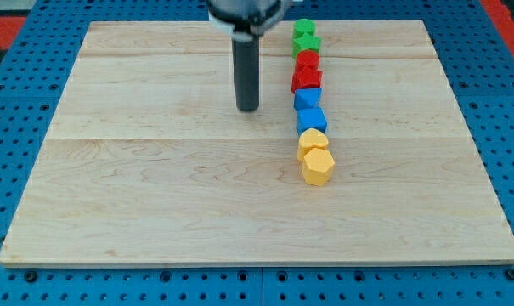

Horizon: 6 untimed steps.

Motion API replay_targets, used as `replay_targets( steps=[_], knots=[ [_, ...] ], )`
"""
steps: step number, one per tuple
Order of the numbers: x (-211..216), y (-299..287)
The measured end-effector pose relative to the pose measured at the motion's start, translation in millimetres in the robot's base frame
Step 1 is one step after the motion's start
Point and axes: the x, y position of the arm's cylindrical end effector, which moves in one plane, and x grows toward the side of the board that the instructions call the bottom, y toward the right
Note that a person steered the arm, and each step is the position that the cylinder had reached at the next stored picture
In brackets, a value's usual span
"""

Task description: Separate the red circle and the red star

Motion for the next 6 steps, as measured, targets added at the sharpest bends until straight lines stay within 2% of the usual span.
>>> replay_targets(
  steps=[1,2,4,6],
  knots=[
    [-47,20],
    [-47,57],
    [-21,77],
    [1,126]
  ],
)
